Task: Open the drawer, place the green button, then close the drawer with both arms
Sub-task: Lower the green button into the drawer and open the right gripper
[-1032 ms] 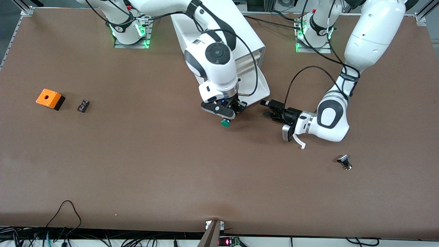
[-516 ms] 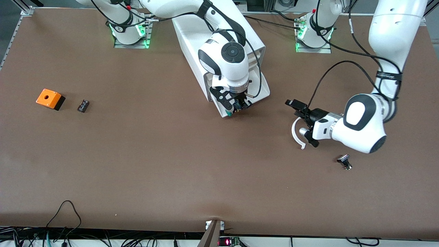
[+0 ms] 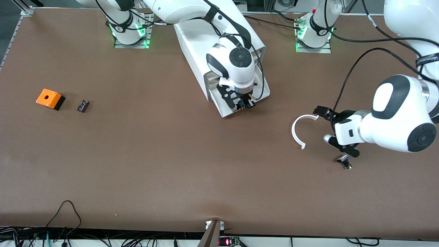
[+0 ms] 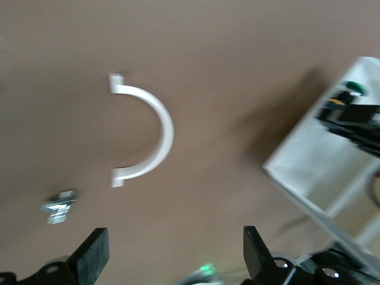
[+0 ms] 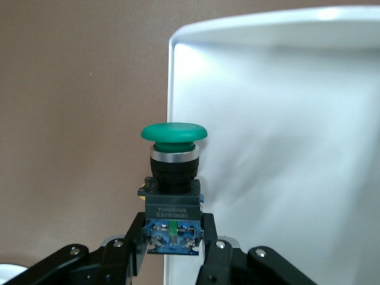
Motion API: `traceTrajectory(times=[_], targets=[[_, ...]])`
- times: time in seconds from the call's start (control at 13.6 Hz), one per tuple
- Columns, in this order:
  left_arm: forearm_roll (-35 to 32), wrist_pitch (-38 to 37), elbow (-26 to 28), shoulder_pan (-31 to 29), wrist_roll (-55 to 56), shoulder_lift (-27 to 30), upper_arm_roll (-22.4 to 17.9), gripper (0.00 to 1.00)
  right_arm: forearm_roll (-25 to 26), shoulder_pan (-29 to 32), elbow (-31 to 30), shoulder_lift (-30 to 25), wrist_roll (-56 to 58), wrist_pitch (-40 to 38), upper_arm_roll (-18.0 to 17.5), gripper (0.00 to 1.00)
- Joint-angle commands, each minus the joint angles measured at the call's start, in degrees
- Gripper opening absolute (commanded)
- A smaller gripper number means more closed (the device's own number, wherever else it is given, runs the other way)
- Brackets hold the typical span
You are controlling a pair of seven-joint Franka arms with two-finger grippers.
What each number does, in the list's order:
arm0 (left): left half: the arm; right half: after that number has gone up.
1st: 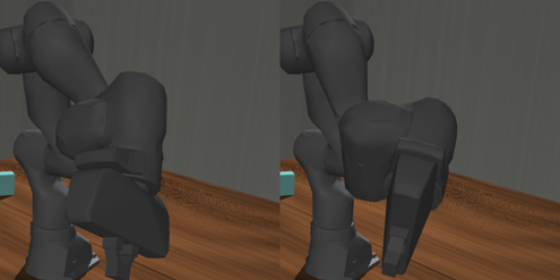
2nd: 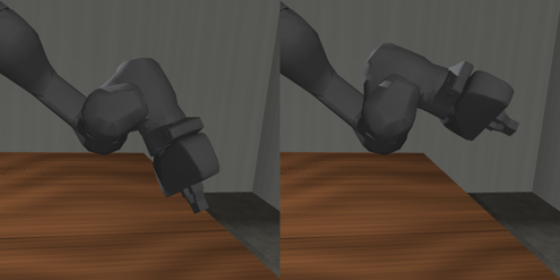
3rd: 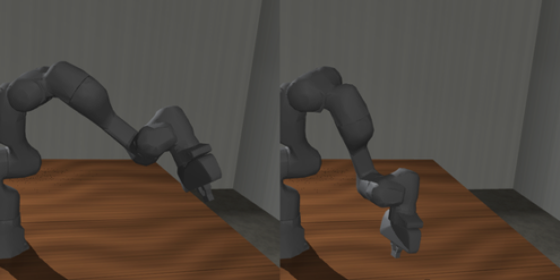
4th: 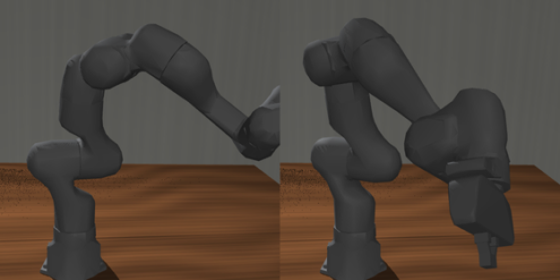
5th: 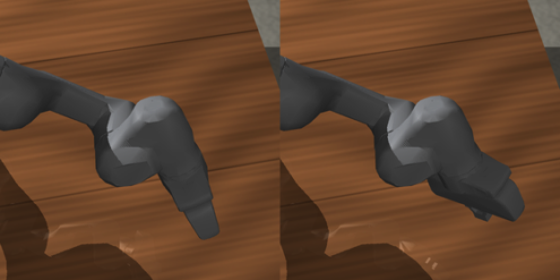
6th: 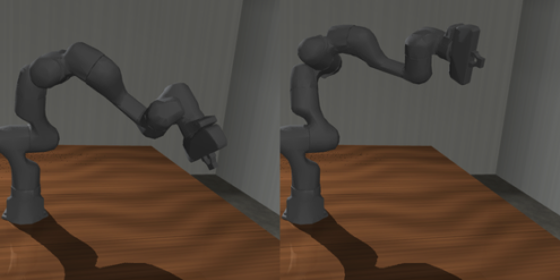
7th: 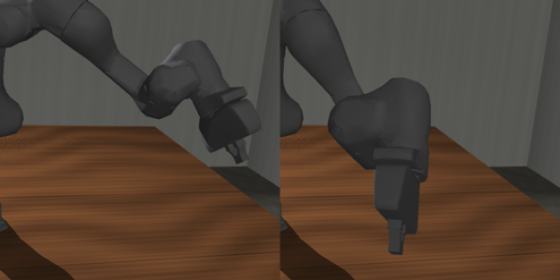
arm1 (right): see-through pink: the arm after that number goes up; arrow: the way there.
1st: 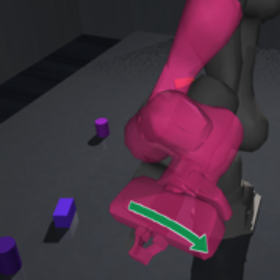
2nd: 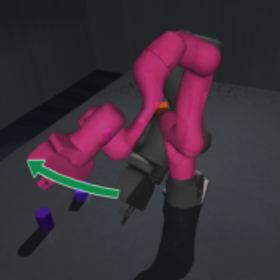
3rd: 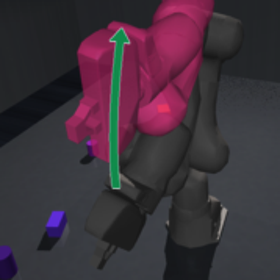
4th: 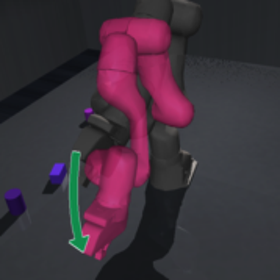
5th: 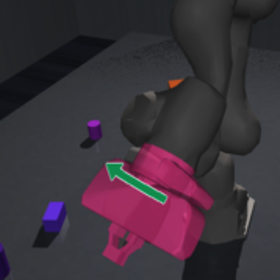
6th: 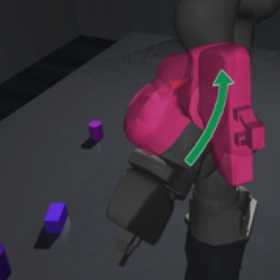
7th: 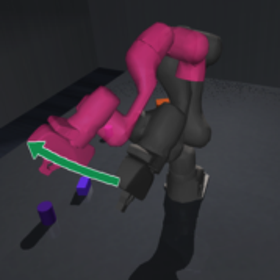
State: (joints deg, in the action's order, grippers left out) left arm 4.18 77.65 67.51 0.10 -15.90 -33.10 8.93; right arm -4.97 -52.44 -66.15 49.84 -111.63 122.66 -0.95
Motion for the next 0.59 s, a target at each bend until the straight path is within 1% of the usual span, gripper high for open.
traceTrajectory(times=[0.0,0.07,0.15,0.22,0.29,0.37,0.44,0.52], targets=[[-5.94,2.38,-5.46,3.06,1.66,-1.79,-0.58,0.99,-1.44,-1.0,1.82,0.17,-4.46,-1.37,0.42,0.0],[-5.94,6.33,-5.54,2.89,1.66,-1.62,-0.67,0.99,-1.44,-1.52,1.73,0.0,-5.17,-1.46,0.42,0.0],[-6.02,8.11,-5.55,2.63,1.75,-1.53,-0.76,0.99,-1.53,-1.79,1.64,0.0,-5.44,-1.46,0.42,0.05],[-6.02,8.91,-6.76,2.36,1.84,-1.44,-0.76,0.99,-1.53,-1.79,1.64,-0.09,-5.35,-1.72,0.42,0.26],[-6.11,8.83,-8.08,1.84,2.18,-1.35,-0.93,0.99,-0.83,-1.79,1.64,0.0,-5.0,-3.72,0.42,0.57],[-5.85,9.0,-8.27,0.62,3.15,-1.35,-0.93,0.99,-0.56,-1.97,1.64,-0.09,-4.65,-5.48,0.51,0.81],[-5.85,9.09,-8.36,-0.09,3.94,-1.35,-0.76,0.99,-0.56,-2.14,1.73,-0.35,-4.56,-6.2,0.51,0.98],[-5.94,8.83,-8.36,-0.27,4.9,-1.27,-0.67,0.99,-0.3,-2.23,1.73,-0.88,-3.86,-7.25,0.6,0.99]])
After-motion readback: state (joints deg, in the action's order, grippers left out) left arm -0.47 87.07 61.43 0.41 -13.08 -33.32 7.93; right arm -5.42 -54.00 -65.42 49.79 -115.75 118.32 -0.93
